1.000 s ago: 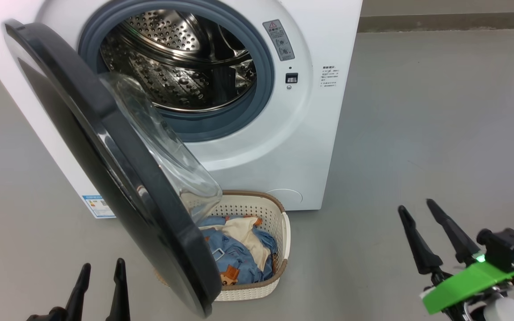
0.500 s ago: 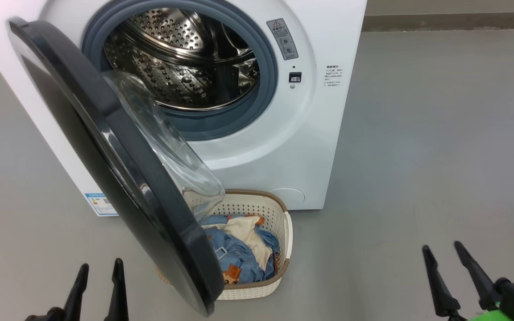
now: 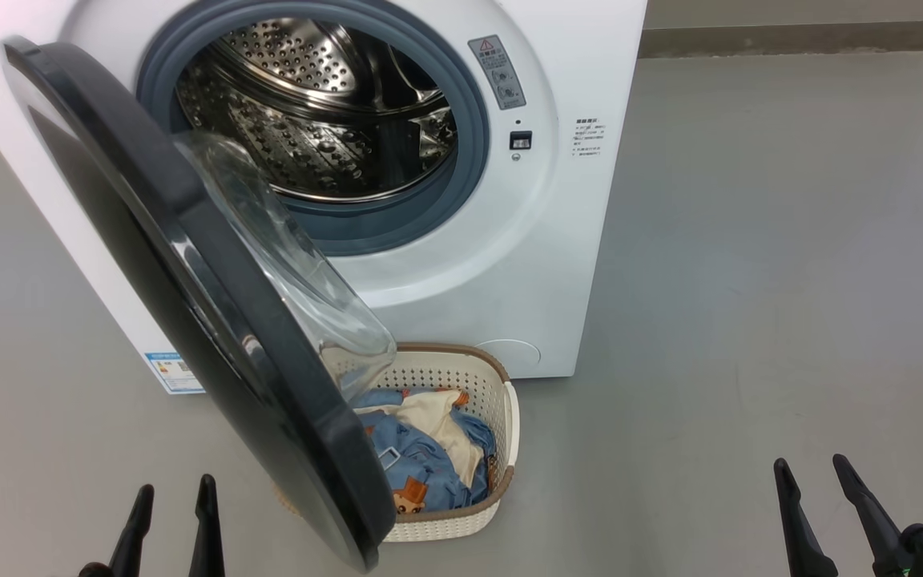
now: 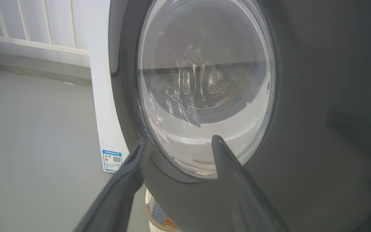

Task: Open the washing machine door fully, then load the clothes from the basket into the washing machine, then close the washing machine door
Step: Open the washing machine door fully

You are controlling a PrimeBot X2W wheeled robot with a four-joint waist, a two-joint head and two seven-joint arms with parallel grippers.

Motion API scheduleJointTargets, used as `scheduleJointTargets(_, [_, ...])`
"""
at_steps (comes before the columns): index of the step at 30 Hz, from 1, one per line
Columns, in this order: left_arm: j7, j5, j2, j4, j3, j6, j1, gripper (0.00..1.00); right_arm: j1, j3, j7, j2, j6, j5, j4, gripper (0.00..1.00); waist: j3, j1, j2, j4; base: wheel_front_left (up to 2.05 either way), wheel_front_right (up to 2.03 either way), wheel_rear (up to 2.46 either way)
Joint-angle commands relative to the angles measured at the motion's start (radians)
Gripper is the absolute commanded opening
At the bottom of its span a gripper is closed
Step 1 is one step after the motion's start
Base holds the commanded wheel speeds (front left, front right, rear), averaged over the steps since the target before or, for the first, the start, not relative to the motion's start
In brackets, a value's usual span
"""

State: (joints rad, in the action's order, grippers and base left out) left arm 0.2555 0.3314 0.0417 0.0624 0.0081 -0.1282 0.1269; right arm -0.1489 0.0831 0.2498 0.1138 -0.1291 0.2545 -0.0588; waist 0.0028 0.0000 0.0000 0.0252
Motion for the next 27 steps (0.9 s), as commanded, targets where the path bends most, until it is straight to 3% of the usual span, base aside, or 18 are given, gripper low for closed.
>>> scheduleJointTargets(1, [0.006,-0.002,0.009,-0.029,0.035,-0.003,-0.020,1.00,0.006,-0.017,0.012,0.009,-0.002,-0.013,0.030,1.00,0.001,0.0000,0.0000,-0.001,0.00,0.00,0.00])
scheduleJointTargets(27, [0.006,-0.003,0.009,-0.026,0.033,-0.003,-0.023,1.00,0.008,-0.031,0.012,0.014,-0.002,-0.013,0.025,1.00,-0.003,0.0000,0.0000,0.004,0.00,0.00,0.00])
